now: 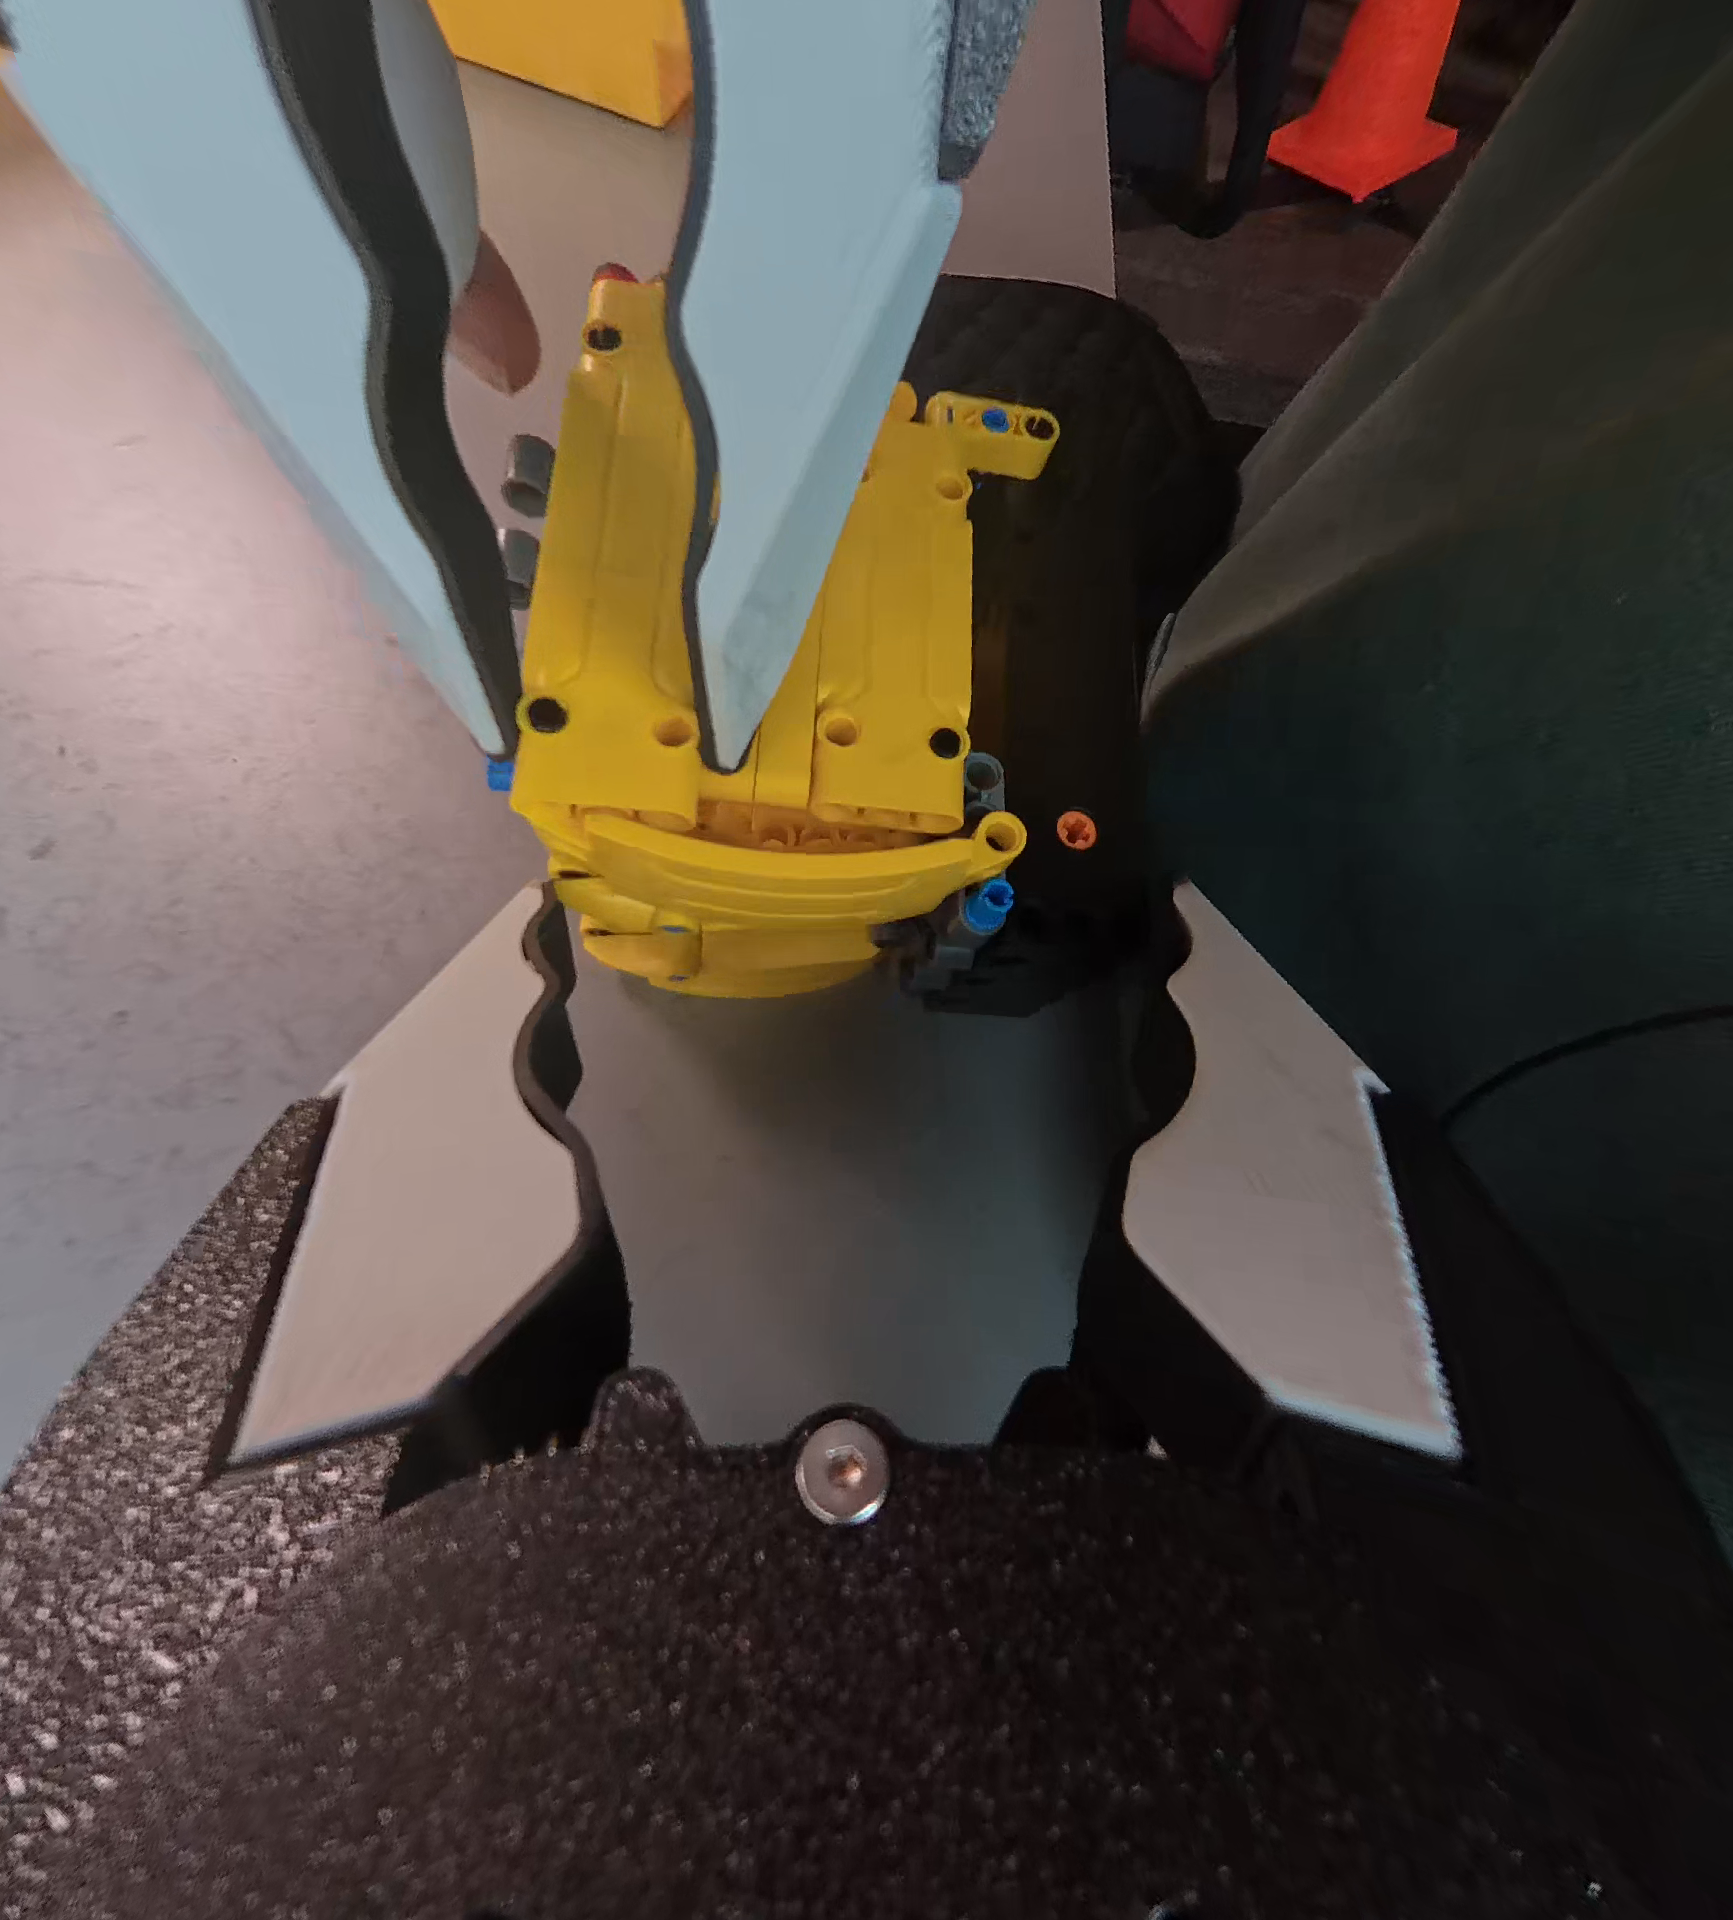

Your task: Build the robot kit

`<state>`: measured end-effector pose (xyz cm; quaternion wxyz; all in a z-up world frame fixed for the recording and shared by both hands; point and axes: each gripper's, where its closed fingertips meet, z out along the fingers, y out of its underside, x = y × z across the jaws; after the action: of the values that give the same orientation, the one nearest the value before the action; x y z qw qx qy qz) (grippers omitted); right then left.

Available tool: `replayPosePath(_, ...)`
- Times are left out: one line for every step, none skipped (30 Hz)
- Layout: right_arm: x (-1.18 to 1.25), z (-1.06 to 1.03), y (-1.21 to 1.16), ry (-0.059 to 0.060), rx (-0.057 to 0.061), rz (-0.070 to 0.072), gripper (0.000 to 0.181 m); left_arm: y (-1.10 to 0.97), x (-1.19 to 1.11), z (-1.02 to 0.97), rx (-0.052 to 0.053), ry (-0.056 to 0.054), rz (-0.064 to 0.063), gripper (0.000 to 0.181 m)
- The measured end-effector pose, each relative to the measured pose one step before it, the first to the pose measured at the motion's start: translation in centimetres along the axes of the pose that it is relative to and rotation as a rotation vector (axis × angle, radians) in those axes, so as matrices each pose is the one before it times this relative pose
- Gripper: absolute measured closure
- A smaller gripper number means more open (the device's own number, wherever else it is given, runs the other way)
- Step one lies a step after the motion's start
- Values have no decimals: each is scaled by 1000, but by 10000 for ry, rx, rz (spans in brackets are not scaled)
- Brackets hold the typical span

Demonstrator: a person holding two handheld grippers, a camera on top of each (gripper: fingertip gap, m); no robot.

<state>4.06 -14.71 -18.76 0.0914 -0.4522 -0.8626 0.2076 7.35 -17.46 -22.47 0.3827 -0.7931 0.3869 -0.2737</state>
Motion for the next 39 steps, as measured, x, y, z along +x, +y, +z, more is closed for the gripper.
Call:
replayPosePath(139, -404, 234, 455, 58, -216, 152, -78, -83, -19, 14, -72, 48, 72)
replayPosePath(-434, -523, 252, 94, 4, -172, 141, -12, -73, -22, -15, -29, 9, 71)
replayPosePath(-756, -519, 230, -138, 4, 16, 135, 1, -43, -8, 2, 15, -39, 71)
replayPosePath(-506, -352, 97, 48, 78, 112, 134, -6, -51, 2, 7, -7, -33, 71)
replayPosePath(-469, -222, 205, 99, 30, -21, 138, -15, -54, -2, -7, -46, 5, 71)
replayPosePath(-297, -130, 254, 224, -8, -188, 146, -2, -11, 14, -10, -39, 34, 71)
replayPosePath(-256, -75, 203, 236, 11, -248, 155, -19, 17, 16, -4, -27, 41, 71)
replayPosePath(-363, 4, 99, 108, 48, -170, 163, -13, 4, 16, -2, -23, 26, 71)
replayPosePath(-370, 105, 26, 5, 48, -33, 166, 3, -1, 7, -2, -23, 14, 71)
replayPosePath(-234, 209, 27, -11, 26, 28, 169, -19, -26, 15, -1, -30, 3, 71)
replayPosePath(-129, 318, 244, -30, -122, -4, 171, -19, -25, 20, -4, -32, 6, 71)
replayPosePath(-209, 235, 33, -120, 26, -24, 175, -3, -19, 5, -10, -22, 20, 71)
replayPosePath(-155, 112, -12, -160, 0, 153, 180, 11, -41, -8, -8, -24, -10, 71)
replayPosePath(-55, 77, -8, -109, -12, 168, 181, -15, -56, -25, 19, -29, 3, 72)
replayPosePath(-87, 51, 46, -113, -42, 66, 181, -6, 14, 2, 15, -21, 44, 72)
replayPosePath(-159, 53, 83, -187, -108, 149, 181, 35, 82, 66, -38, -14, 96, 72)
replayPosePath(-37, 37, 39, -121, -113, 130, 181, 0, 39, 37, -22, 3, 26, 72)
replayPosePath(13, 22, 15, -73, -117, 19, 181, 20, 3, 11, 2, 33, -32, 72)
replayPosePath(5, 36, -3, -81, -142, 41, 181, 17, 11, 12, 4, 38, -35, 72)
replayPosePath(-6, 39, -11, -73, -100, 14, 181, 16, 9, -8, 1, 13, -6, 72)
replayPosePath(7, 39, -25, -55, -26, 17, 181, 14, 2, -7, 4, -3, 5, 72)
replayPosePath(-3, 16, -37, -46, 30, 48, 181, 20, 5, -22, 9, -2, -3, 72)
replayPosePath(24, 12, -62, -7, 110, 49, 181, 18, -6, -41, 8, 4, -19, 72)
replayPosePath(13, -34, -71, 38, 186, 21, 181, 4, -23, -28, 9, 8, -24, 72)
replayPosePath(40, -70, -69, 90, 288, -77, 181, -8, -18, -21, 6, 4, -21, 72)
replayPosePath(22, -105, -34, 84, 327, -88, 181, -16, -21, -17, 12, 3, -20, 72)
replayPosePath(11, -168, 72, 95, 279, -70, 179, -8, -13, -9, 12, 4, -9, 72)
replayPosePath(48, -341, 83, 90, 256, -1, 166, 2, -11, -10, 7, -12, 8, 72)
replayPosePath(308, -567, -114, 209, 362, 148, 160, -6, -26, -26, 3, -33, 22, 72)
replayPosePath(541, -709, -172, 320, 452, 191, 157, 16, -45, -32, -3, -38, 30, 72)
replayPosePath(794, -704, 25, 461, 378, 187, 153, 7, -91, -37, -12, -73, 74, 72)
replayPosePath(888, -640, 263, 508, 288, 171, 149, 27, -153, -42, -26, -130, 139, 72)
replayPosePath(786, -518, 488, 430, 203, 231, 143, 46, -212, -46, -44, -187, 208, 71)
replayPosePath(675, -325, 743, 318, 70, 293, 137, 49, -260, -41, -61, -223, 248, 72)
replayPosePath(485, -109, 860, 162, 28, 326, 132, 64, -291, -19, -79, -243, 253, 72)
replayPosePath(429, 81, 797, 92, 70, 343, 127, 59, -328, 9, -94, -251, 269, 72)
replayPosePath(310, 170, 569, -5, 168, 355, 125, 57, -320, 42, -105, -242, 288, 72)
replayPosePath(83, 56, -185, -200, 524, 495, 126, 74, -344, 64, -124, -266, 332, 72)
replayPosePath(106, 87, -142, -217, 355, 408, 130, 66, -390, 96, -110, -328, 437, 72)
